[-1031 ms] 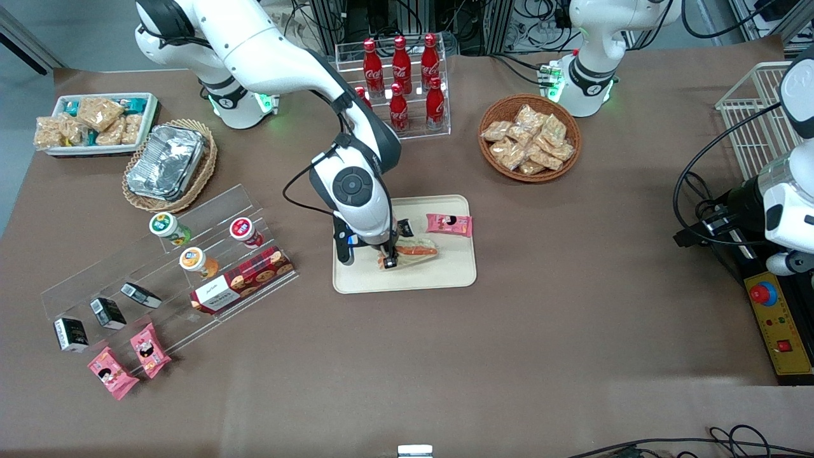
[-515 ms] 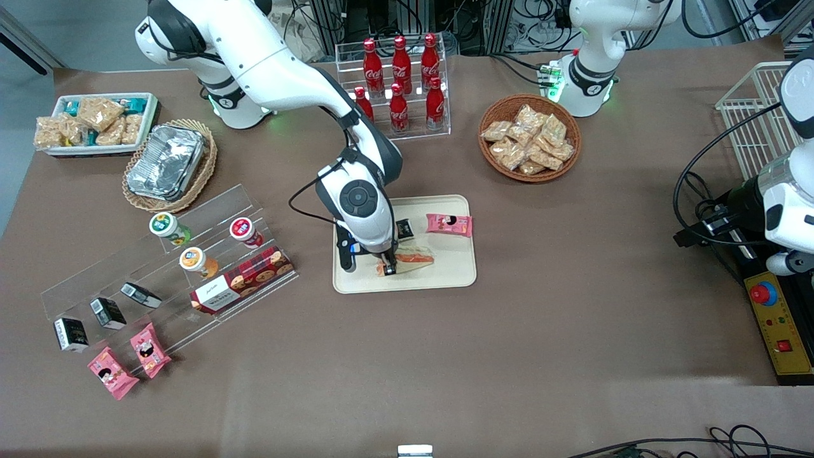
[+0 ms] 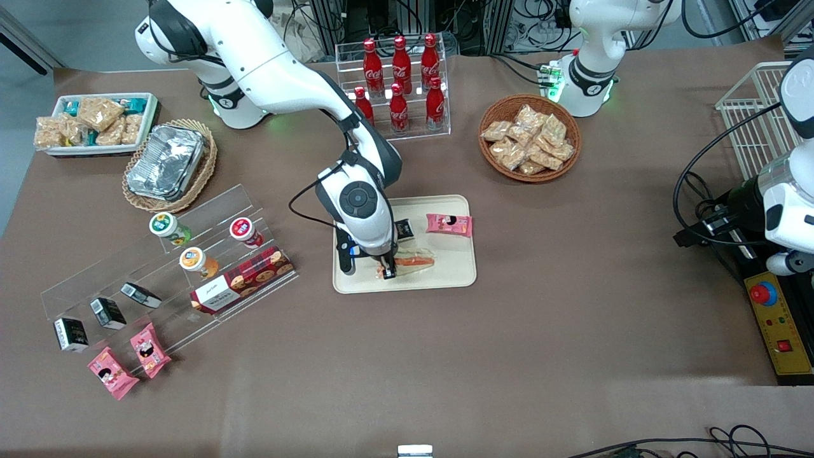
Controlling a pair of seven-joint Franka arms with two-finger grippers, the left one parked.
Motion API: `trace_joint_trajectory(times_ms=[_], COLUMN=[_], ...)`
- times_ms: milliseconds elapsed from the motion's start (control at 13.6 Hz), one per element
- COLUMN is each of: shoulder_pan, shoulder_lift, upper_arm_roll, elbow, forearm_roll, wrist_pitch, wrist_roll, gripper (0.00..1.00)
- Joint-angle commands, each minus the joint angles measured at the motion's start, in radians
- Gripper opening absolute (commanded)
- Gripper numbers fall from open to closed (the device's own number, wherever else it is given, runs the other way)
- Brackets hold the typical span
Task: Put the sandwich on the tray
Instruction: 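Lower the sandwich onto the cream tray beside the black box, then open the right gripper to release the sandwich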
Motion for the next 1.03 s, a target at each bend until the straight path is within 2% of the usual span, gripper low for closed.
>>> trace_joint_trajectory(times_ms=[0, 663, 957], shoulder_pan=[-0.014, -0.031, -0.031], shoulder_lift=[-0.013, -0.144, -0.249], upper_arm_roll=[-0.003, 0.008, 0.003], elbow=[0.029, 0.029, 0.030], forearm_roll=[-0.029, -0.015, -0.018], wrist_pitch=[-0.007, -0.184, -0.341], wrist_roll=[0.016, -0.059, -0.272], gripper=[0.98, 0.98, 0.98])
